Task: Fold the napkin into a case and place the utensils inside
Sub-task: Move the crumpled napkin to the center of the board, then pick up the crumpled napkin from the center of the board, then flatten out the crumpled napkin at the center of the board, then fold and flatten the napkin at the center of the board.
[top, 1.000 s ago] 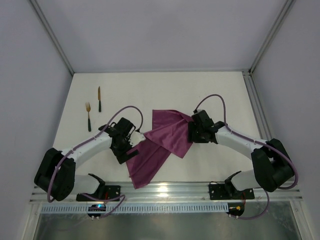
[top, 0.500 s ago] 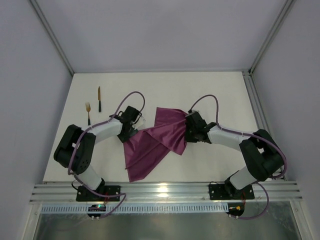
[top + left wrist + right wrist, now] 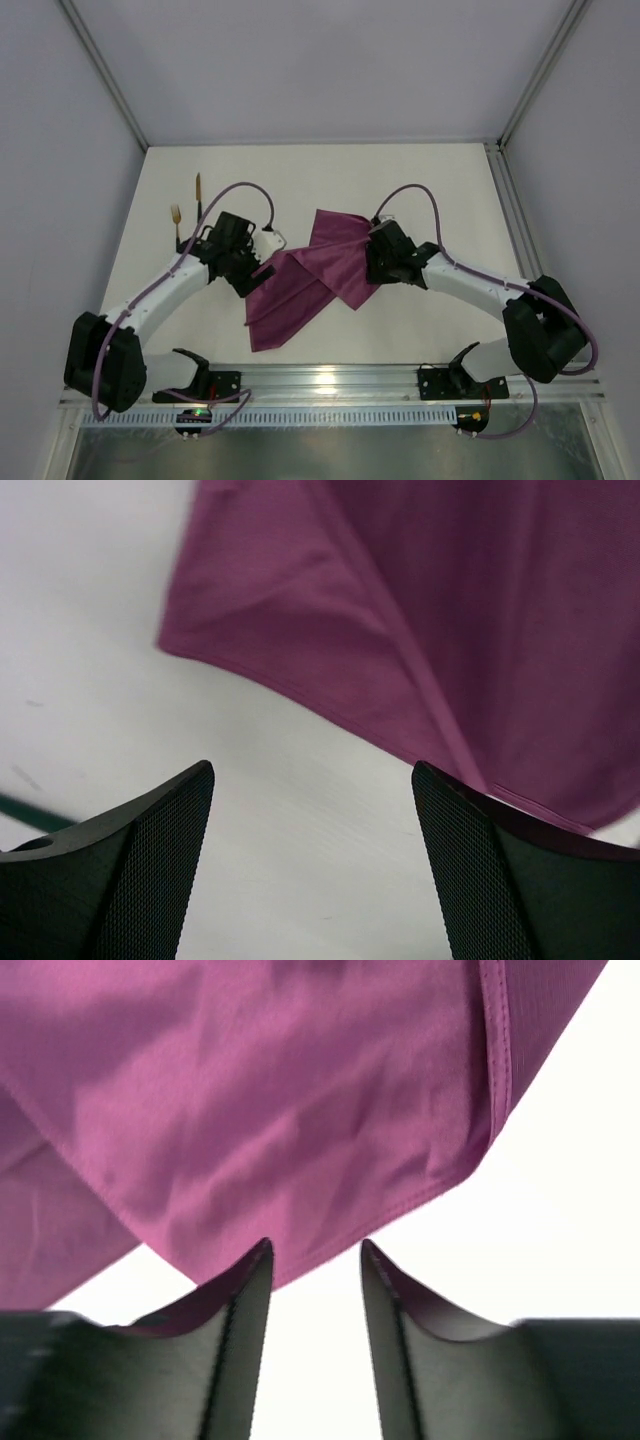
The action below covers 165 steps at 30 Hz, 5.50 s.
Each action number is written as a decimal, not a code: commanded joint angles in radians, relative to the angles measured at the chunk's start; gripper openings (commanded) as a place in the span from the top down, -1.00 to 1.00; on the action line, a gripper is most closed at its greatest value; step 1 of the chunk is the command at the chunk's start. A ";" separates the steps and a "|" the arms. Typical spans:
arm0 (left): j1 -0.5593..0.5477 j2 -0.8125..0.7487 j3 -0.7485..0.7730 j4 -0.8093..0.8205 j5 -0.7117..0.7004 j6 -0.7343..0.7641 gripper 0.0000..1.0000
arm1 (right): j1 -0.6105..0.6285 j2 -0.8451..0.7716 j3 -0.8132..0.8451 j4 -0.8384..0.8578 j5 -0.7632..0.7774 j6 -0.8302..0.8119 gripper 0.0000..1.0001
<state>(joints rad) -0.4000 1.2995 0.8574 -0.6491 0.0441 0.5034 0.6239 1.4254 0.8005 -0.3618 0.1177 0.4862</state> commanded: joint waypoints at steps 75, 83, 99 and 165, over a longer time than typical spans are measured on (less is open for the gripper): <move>0.173 -0.260 1.025 -0.645 -0.118 -0.011 1.00 | -0.026 -0.606 0.776 -0.385 0.017 -0.298 0.92; 0.173 -0.157 0.988 -0.529 -0.194 -0.026 1.00 | -0.045 -0.398 0.830 -0.355 0.097 -0.360 0.92; 0.234 0.417 1.528 -0.177 -0.478 0.012 1.00 | -0.437 0.354 1.718 -0.257 -0.102 -0.301 0.93; 0.227 0.643 0.569 0.250 -0.306 0.057 1.00 | -0.449 0.386 0.462 0.012 -0.003 -0.159 0.93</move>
<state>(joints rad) -0.1963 1.9228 1.3739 -0.4351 -0.1448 0.5362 0.2134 1.7832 1.2007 -0.3122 0.0326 0.3634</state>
